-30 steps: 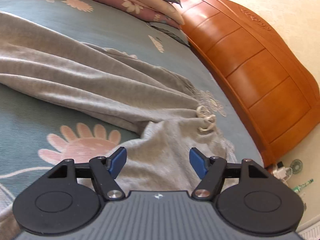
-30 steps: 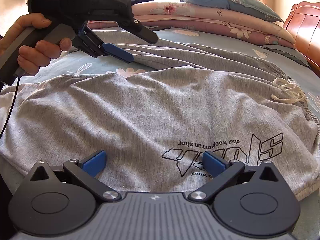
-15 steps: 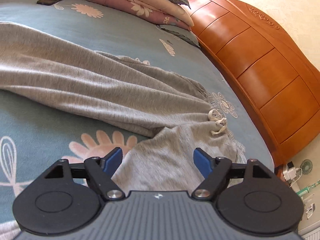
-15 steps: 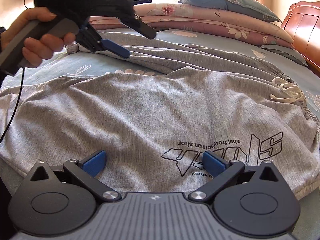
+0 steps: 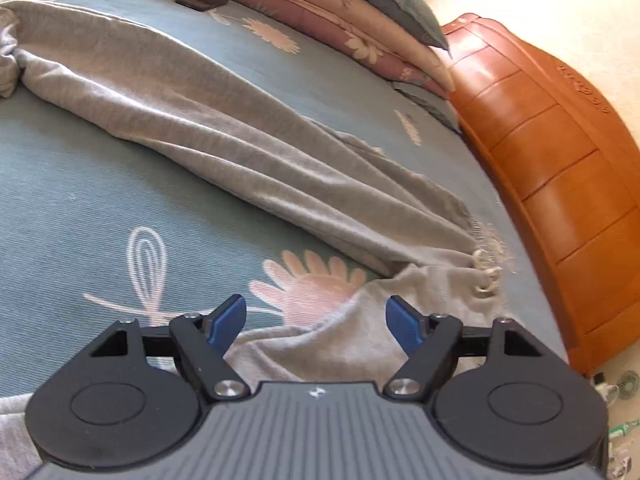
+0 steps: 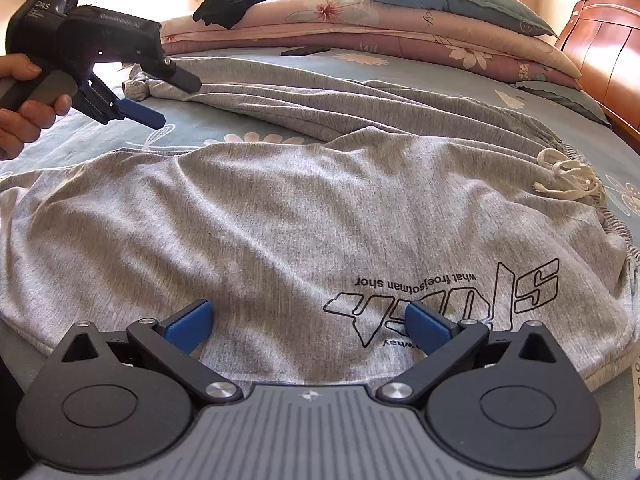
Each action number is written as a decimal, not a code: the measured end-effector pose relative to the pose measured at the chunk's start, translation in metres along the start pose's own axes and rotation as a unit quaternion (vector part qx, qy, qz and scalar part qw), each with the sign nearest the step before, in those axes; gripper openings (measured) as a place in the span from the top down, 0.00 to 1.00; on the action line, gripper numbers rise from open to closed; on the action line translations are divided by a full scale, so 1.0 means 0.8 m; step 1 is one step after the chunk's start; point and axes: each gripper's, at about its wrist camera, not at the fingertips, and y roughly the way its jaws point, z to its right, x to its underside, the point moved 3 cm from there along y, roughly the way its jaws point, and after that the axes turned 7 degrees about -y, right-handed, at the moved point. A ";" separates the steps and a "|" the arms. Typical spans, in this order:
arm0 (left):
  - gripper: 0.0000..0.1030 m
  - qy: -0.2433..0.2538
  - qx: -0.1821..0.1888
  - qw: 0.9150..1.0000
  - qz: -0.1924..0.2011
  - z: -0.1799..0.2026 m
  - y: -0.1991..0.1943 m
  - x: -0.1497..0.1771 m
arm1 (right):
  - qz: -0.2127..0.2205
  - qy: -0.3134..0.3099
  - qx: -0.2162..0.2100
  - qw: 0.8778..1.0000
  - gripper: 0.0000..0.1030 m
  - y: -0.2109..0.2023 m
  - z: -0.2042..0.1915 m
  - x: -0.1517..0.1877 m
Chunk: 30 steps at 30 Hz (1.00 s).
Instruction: Fold clothes
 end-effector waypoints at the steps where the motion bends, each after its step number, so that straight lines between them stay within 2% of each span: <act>1: 0.24 0.008 0.010 1.000 -0.009 0.007 0.005 0.006 | -0.002 0.000 0.000 1.000 0.00 0.000 0.000 0.000; 4: 0.24 -0.010 0.039 0.997 -0.060 0.013 0.040 0.019 | -0.006 0.004 0.002 1.000 0.00 0.000 0.000 -0.001; 6: 0.24 -0.030 0.041 0.996 -0.078 0.007 0.070 0.021 | -0.007 0.002 0.004 1.000 0.00 -0.001 -0.002 0.000; 9: 0.24 -0.045 0.034 0.998 -0.040 -0.001 0.089 0.006 | -0.004 0.001 0.003 1.000 0.00 -0.002 -0.001 0.002; 12: 0.25 -0.073 0.008 0.997 -0.015 -0.007 0.090 -0.013 | -0.003 0.000 0.002 1.000 0.00 -0.002 -0.001 0.002; 15: 0.24 -0.064 0.021 0.998 -0.007 0.003 0.070 -0.017 | -0.001 0.000 0.001 1.000 0.00 -0.003 -0.001 0.003; 21: 0.22 -0.035 0.071 0.995 -0.064 0.020 0.062 0.026 | 0.009 0.000 0.003 1.000 0.00 -0.003 -0.001 0.006; 22: 0.22 -0.024 0.057 0.996 -0.064 0.021 0.065 0.031 | 0.010 0.000 0.003 1.000 0.00 -0.003 -0.002 0.006; 23: 0.26 -0.004 0.017 0.999 -0.049 0.018 0.072 0.032 | 0.009 0.000 0.003 1.000 0.00 -0.003 -0.002 0.006; 24: 0.28 0.013 -0.001 0.999 -0.031 0.015 0.075 0.030 | 0.008 -0.001 0.002 1.000 0.00 -0.003 -0.001 0.005; 25: 0.27 0.013 -0.003 1.000 -0.021 0.014 0.074 0.025 | 0.006 -0.002 0.002 1.000 0.00 -0.003 -0.001 0.005; 27: 0.28 -0.002 -0.033 0.999 -0.007 0.012 0.062 0.013 | -0.002 -0.002 0.002 1.000 0.00 -0.005 -0.001 0.003; 28: 0.28 0.005 -0.043 0.999 -0.001 0.016 0.053 0.010 | -0.006 -0.003 0.003 1.000 0.00 -0.007 0.000 0.002; 30: 0.26 0.039 -0.035 0.999 -0.007 0.024 0.030 0.015 | -0.006 0.004 0.002 1.000 0.00 -0.011 0.001 -0.002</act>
